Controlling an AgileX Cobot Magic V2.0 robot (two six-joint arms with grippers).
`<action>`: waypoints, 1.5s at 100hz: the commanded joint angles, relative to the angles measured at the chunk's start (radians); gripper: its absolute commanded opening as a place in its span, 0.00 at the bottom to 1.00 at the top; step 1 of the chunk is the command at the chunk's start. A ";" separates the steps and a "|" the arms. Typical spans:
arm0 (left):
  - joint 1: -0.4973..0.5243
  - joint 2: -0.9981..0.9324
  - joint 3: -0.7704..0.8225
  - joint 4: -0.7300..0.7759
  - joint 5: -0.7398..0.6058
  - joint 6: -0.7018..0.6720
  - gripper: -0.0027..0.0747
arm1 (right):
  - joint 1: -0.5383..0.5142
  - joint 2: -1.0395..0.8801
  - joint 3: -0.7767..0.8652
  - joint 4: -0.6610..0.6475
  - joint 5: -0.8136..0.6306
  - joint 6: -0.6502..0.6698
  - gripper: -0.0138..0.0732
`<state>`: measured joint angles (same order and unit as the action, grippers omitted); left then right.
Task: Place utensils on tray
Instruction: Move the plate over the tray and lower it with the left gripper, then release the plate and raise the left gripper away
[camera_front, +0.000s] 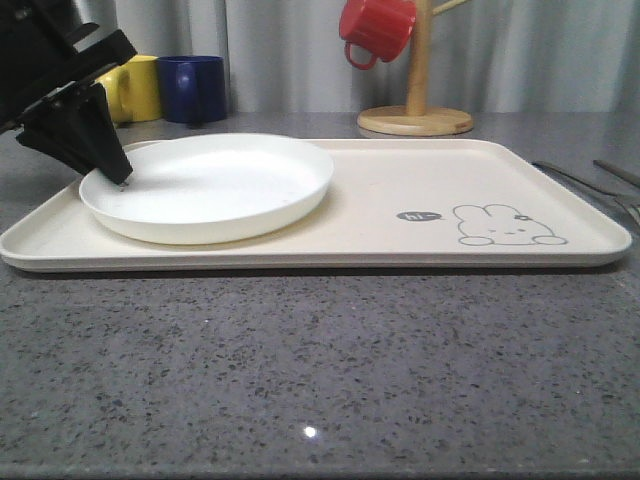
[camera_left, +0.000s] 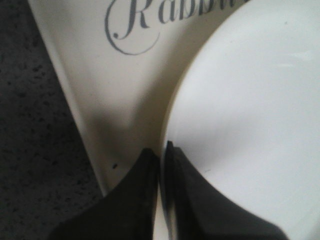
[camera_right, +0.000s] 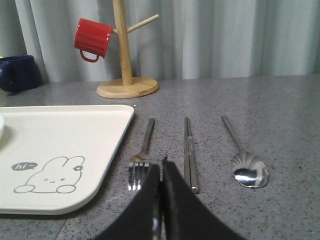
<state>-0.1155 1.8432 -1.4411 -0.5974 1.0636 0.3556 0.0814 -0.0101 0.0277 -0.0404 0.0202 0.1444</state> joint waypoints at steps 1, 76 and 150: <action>-0.008 -0.048 -0.034 -0.040 -0.010 -0.009 0.20 | -0.005 -0.018 0.000 0.001 -0.082 -0.008 0.08; -0.004 -0.420 0.137 -0.037 -0.380 0.024 0.38 | -0.005 -0.018 0.000 0.001 -0.082 -0.008 0.08; 0.051 -1.319 0.858 0.012 -0.871 0.024 0.38 | -0.005 -0.018 0.000 0.001 -0.082 -0.008 0.08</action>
<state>-0.0753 0.6177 -0.6132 -0.5680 0.2812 0.3783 0.0814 -0.0101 0.0277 -0.0404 0.0202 0.1444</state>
